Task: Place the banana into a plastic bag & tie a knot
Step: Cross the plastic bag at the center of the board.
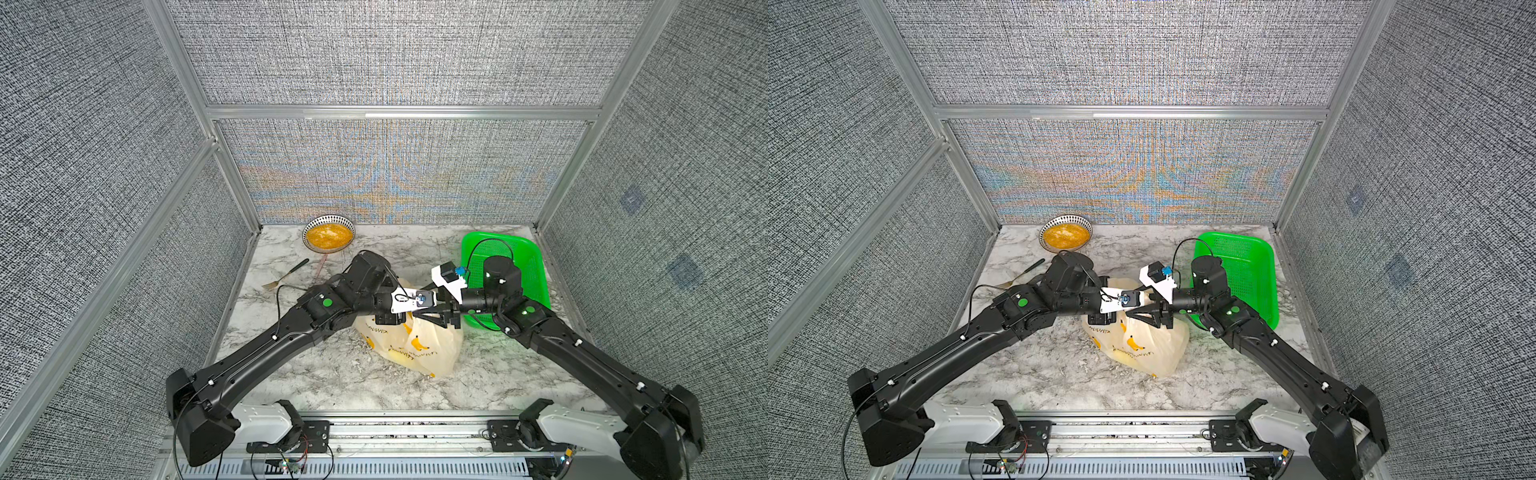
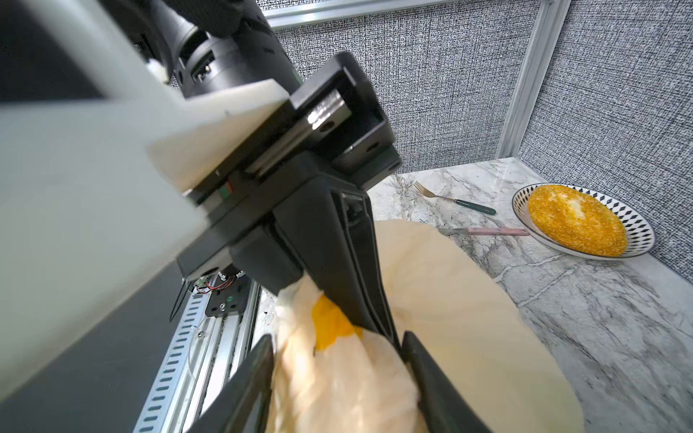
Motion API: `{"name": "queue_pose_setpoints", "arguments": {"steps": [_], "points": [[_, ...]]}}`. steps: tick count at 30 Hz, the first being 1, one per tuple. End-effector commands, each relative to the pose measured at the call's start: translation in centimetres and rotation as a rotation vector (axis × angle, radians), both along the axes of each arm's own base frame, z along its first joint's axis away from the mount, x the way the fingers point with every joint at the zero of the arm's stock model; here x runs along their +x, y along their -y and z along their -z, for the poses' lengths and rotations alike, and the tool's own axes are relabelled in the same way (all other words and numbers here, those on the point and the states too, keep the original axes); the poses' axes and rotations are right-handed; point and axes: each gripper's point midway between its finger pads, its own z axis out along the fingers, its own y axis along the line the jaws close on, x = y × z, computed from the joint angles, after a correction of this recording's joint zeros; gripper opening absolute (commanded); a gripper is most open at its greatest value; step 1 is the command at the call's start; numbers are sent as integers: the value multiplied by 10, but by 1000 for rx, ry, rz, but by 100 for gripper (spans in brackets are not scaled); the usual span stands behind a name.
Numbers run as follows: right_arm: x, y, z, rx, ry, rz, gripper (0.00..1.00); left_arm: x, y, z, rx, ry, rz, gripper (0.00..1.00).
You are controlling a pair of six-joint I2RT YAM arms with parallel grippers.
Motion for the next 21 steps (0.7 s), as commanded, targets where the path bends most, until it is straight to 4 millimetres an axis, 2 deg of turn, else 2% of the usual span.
{"name": "queue_pose_setpoints", "arguments": {"steps": [1,3,4,9,10,13,16,18,21], "points": [[-1,-4,-3,-5,18,-13,39,-4,-1,1,7,-38,2,0],[0,-6,-1,-18,16,-16,4,-5,-3,2,19,-49,-4,0],[2,-6,0,-23,14,-8,0,-5,-5,1,23,-55,-7,0],[4,-7,6,-31,-15,-16,0,-7,-15,-8,13,-53,-40,1],[5,-8,6,-32,-28,-16,0,-8,-16,-12,2,-48,-43,4],[10,-6,4,-20,-81,-15,0,-8,-22,-21,-46,-20,-72,38],[12,-6,-3,22,-136,-18,0,-3,-30,-31,-105,26,-135,56],[13,-7,-6,38,-162,-20,0,0,-36,-40,-154,46,-184,57],[14,-9,-7,46,-209,-19,0,1,-50,-63,-292,15,-301,56]]}}
